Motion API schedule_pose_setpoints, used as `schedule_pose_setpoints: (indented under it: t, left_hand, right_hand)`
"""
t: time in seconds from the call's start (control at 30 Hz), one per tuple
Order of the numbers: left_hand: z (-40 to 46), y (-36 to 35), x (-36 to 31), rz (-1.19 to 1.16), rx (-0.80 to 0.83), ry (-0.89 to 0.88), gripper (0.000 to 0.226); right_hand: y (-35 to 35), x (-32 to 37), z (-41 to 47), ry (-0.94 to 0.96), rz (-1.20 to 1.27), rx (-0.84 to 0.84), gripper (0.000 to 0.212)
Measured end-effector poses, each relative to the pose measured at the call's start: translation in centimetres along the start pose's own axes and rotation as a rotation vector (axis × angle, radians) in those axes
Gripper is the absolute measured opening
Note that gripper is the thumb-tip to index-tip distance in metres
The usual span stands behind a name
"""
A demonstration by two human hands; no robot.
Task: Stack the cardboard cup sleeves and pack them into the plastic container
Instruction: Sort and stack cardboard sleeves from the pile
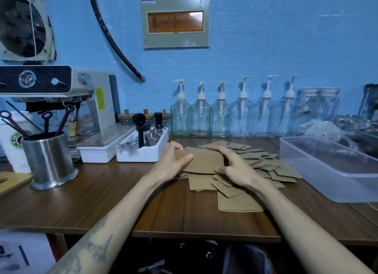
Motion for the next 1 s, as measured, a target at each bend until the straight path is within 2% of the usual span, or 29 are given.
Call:
schedule_pose_setpoints:
  t: [0.1, 0.17, 0.23, 0.27, 0.33, 0.57, 0.77, 1.0]
  left_hand:
    - [-0.1, -1.0, -0.3, 0.059, -0.006, 0.026, 0.049]
    - [-0.2, -1.4, -0.4, 0.047, -0.012, -0.016, 0.065]
    - [-0.3, -1.5, -0.5, -0.009, 0.043, -0.05, 0.084]
    - [-0.3, -1.5, -0.6, -0.029, 0.084, -0.07, 0.087]
    - [-0.3, -1.6, -0.7, -0.028, 0.115, -0.109, 0.078]
    - [-0.2, -1.7, -0.1, 0.086, 0.049, -0.156, 0.042]
    - [-0.2, -1.2, 0.1, 0.009, 0.025, -0.176, 0.038]
    - [-0.1, -0.9, 0.7, -0.034, 0.007, -0.185, 0.042]
  right_hand:
    - [-0.1, 0.3, -0.1, -0.014, 0.015, 0.013, 0.078]
    - [-0.3, 0.4, -0.1, -0.029, 0.03, 0.019, 0.073]
    - [-0.7, 0.6, 0.0, -0.026, 0.029, 0.018, 0.068]
    - [-0.9, 0.5, 0.2, -0.009, 0.002, 0.016, 0.068]
    - [-1.3, 0.4, 0.4, 0.033, -0.078, 0.025, 0.068]
    - [-1.7, 0.1, 0.8, 0.051, -0.18, 0.054, 0.054]
    - [-1.4, 0.5, 1.0, 0.033, -0.104, -0.013, 0.051]
    - [-1.2, 1.3, 2.4, 0.049, -0.229, -0.031, 0.047]
Point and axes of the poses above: each hand's wrist, its own z-axis towards the middle knuckle, its own y-axis out of the back of the hand, x = y × z, the point moved 1 cm from there along z, towards the middle knuckle, and after that the axes turned 10 degrees about y, right-handed, at the moved point
